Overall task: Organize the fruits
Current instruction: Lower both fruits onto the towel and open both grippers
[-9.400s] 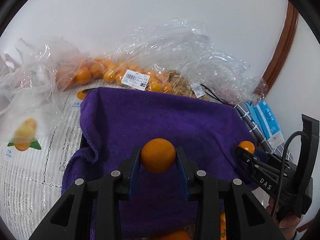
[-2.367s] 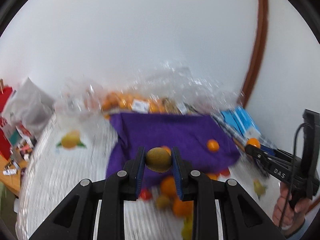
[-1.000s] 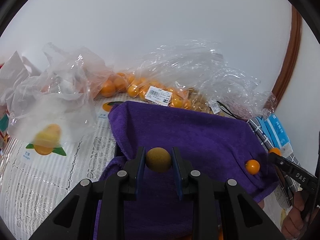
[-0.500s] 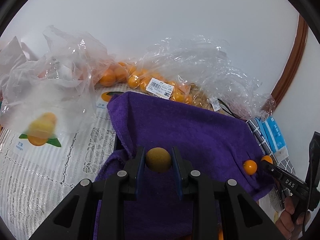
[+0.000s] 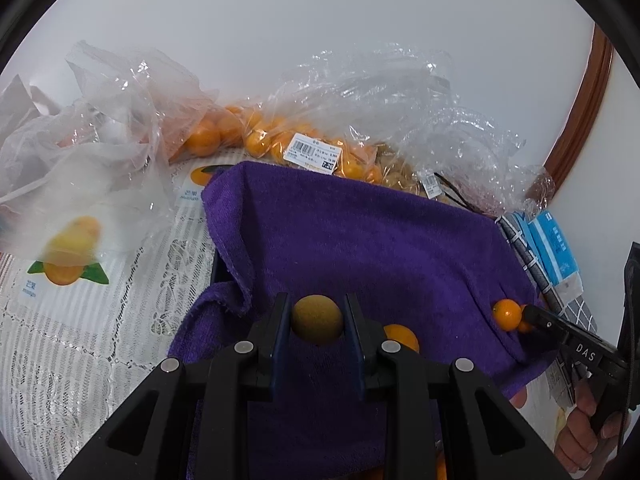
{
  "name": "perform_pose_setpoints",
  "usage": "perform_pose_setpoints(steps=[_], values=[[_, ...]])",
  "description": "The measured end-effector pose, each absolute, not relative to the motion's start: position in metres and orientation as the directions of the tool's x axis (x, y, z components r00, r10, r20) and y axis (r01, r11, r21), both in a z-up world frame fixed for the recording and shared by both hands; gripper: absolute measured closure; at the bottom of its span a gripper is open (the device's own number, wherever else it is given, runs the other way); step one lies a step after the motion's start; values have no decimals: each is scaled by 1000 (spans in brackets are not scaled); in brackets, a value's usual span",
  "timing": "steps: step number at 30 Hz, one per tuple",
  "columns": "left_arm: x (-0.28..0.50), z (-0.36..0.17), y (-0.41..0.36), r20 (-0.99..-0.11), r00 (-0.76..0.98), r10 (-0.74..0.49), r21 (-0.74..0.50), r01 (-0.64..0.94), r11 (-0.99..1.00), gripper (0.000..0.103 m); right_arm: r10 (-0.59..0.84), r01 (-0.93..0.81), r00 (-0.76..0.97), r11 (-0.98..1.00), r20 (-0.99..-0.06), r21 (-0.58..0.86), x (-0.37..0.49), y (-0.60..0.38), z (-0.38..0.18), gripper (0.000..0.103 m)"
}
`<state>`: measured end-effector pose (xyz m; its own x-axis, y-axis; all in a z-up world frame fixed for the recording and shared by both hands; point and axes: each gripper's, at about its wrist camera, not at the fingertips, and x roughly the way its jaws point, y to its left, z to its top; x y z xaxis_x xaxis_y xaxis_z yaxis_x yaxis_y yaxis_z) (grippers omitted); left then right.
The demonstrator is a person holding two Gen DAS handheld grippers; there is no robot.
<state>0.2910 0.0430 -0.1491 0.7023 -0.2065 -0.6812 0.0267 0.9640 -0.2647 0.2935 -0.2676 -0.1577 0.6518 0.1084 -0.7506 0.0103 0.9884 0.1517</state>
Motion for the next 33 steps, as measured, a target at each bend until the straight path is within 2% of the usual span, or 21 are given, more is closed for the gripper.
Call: perform_pose_setpoints(steps=[7, 10, 21, 28, 33], values=[[293, -154, 40, -698, 689, -195, -248, 22, 968, 78, 116, 18, 671, 985, -732, 172, 290, -271, -153, 67], [293, -155, 40, -702, 688, -185, -241, 15, 970, 78, 113, 23, 682, 984, -723, 176, 288, -272, -149, 62], [294, -156, 38, -704, 690, -169, -224, 10, 974, 78, 73, 1, 708, 995, -703, 105, 282, -256, -146, 60], [294, -155, 34, -705, 695, -145, -185, 17, 983, 78, 47, -2, 755, 998, -654, 70, 274, -249, -140, 60], [294, -150, 38, -692, 700, -176, -218, 30, 975, 74, 43, -2, 769, 998, -637, 65, 268, -246, -125, 60]])
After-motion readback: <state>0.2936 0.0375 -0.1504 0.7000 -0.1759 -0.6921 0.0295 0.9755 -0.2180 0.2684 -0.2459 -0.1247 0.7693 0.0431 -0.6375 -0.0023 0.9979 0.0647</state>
